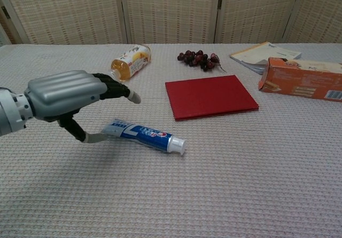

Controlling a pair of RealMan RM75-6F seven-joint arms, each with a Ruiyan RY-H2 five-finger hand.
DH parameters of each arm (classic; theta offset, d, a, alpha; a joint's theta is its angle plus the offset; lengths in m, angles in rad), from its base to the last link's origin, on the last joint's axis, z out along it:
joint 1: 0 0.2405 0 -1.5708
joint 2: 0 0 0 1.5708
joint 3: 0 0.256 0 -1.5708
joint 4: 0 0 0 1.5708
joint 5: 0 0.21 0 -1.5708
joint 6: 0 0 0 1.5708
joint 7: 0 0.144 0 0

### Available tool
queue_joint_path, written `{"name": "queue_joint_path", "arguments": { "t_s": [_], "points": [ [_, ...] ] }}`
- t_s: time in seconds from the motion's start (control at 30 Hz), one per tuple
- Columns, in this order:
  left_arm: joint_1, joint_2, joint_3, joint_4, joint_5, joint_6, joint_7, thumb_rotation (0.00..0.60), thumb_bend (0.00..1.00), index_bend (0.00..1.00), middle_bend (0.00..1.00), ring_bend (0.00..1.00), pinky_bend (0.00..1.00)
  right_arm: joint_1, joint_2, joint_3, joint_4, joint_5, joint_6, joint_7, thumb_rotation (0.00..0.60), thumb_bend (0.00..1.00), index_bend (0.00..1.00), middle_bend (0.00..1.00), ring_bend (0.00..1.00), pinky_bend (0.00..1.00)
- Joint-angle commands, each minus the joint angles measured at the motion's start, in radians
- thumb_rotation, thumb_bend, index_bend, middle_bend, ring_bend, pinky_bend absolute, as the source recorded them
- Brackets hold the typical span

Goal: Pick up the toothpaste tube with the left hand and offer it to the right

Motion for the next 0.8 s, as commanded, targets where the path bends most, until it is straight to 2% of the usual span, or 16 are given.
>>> {"name": "queue_joint_path", "arguments": {
  "t_s": [0.03, 0.43, 0.8],
  "points": [
    [-0.033, -0.056, -0.014, 0.041, -0.04, -0.035, 0.035, 0.6, 0.34, 0.19, 0.19, 0.18, 0.16, 0.001, 0.0, 0.001, 0.001, 0.003, -0.005, 0.001, 0.6, 0.46, 0.0, 0.06, 0.07, 0.0],
    [-0.091, -0.188, -0.019, 0.17, -0.144, -0.093, 0.149, 0.6, 0.35, 0.24, 0.2, 0.21, 0.19, 0.007, -0.007, 0.006, 0.014, 0.017, -0.026, 0.008, 0.6, 0.46, 0.0, 0.06, 0.07, 0.0],
    [-0.105, -0.25, -0.007, 0.268, -0.151, -0.052, 0.104, 0.6, 0.36, 0.36, 0.32, 0.31, 0.25, 0.01, -0.013, 0.009, 0.03, 0.03, -0.042, 0.019, 0.6, 0.46, 0.0, 0.06, 0.06, 0.0]
  ]
}}
